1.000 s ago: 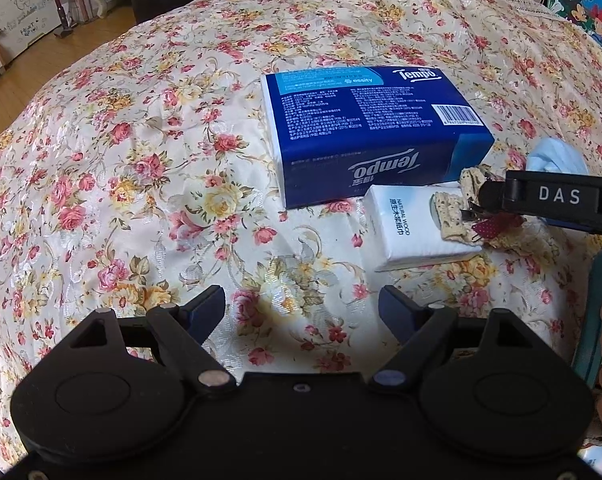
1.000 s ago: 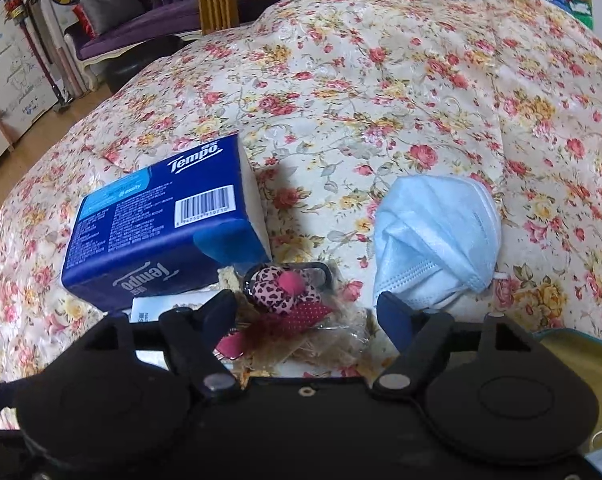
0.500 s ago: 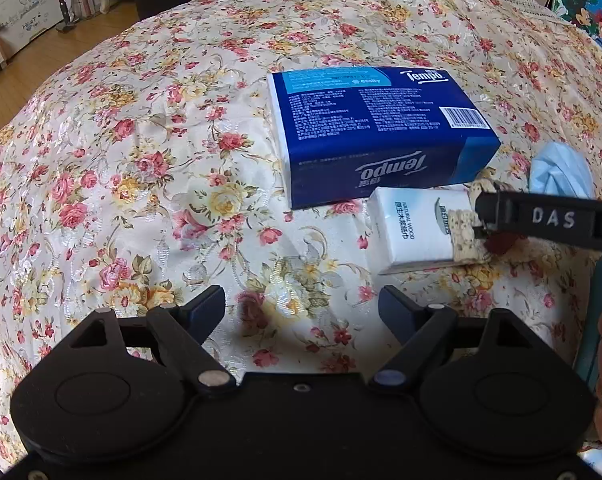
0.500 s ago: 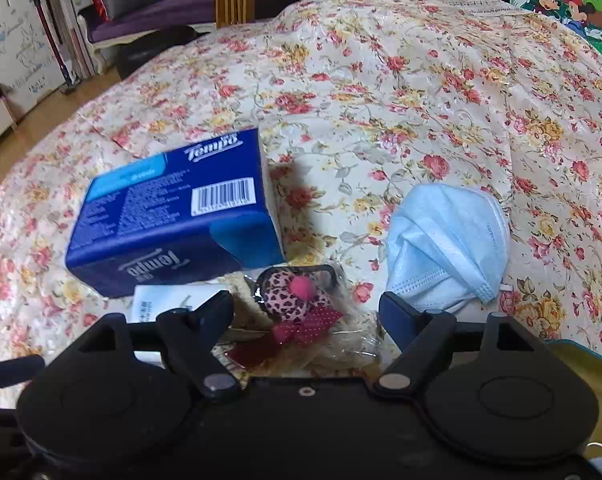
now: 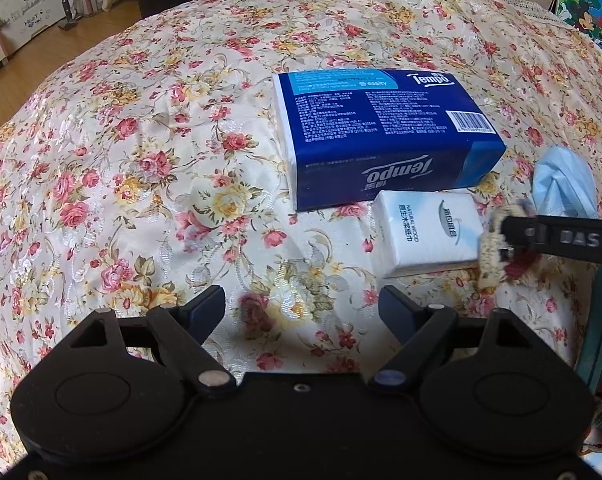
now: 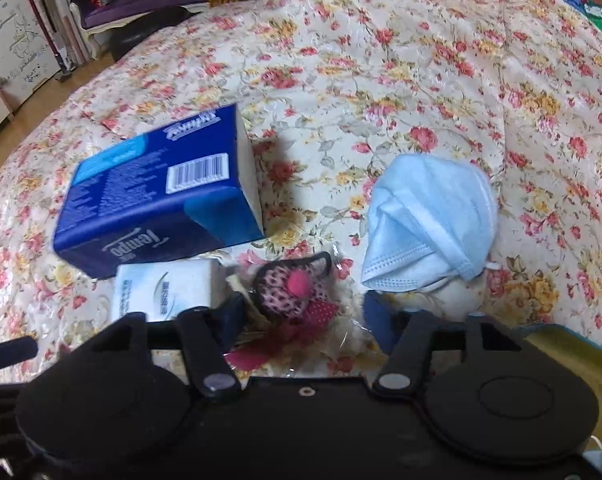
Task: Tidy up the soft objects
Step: 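Grasp the pink leopard keychain bag with the right gripper while the left gripper reaches the white tissue pack, then grasp the small white tissue pack with the left gripper while the right gripper lifts the keychain bag, then carry the keychain bag and white tissue pack over the tray and release both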
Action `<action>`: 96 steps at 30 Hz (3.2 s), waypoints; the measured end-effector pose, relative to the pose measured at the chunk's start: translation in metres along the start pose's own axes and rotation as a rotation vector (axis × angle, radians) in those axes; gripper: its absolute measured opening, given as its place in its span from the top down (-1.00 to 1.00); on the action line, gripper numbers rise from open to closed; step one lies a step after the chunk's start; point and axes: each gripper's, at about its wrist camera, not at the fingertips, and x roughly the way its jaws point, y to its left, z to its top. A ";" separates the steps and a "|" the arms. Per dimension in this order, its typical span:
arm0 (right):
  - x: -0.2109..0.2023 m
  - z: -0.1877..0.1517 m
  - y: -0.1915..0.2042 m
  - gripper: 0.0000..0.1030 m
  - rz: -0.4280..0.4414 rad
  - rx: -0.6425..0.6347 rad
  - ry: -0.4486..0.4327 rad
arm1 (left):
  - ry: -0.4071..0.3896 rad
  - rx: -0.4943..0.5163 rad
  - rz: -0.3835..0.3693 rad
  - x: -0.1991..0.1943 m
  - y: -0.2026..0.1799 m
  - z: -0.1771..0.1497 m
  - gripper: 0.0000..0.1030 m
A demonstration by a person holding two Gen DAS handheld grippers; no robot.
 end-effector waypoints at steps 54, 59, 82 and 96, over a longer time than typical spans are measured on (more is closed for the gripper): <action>-0.093 -0.025 -0.027 0.07 -0.015 0.103 -0.106 | 0.014 0.010 -0.085 -0.006 -0.038 0.040 -0.78; -0.118 -0.041 -0.042 0.07 -0.021 0.091 -0.135 | 0.043 0.034 -0.031 0.015 -0.067 0.047 -0.78; -0.193 -0.105 -0.081 0.07 -0.059 0.155 -0.202 | 0.121 0.011 0.056 0.045 -0.086 0.047 -0.33; -0.241 -0.170 -0.089 0.07 -0.102 0.210 -0.229 | -0.004 0.216 -0.101 -0.098 -0.120 -0.039 -0.33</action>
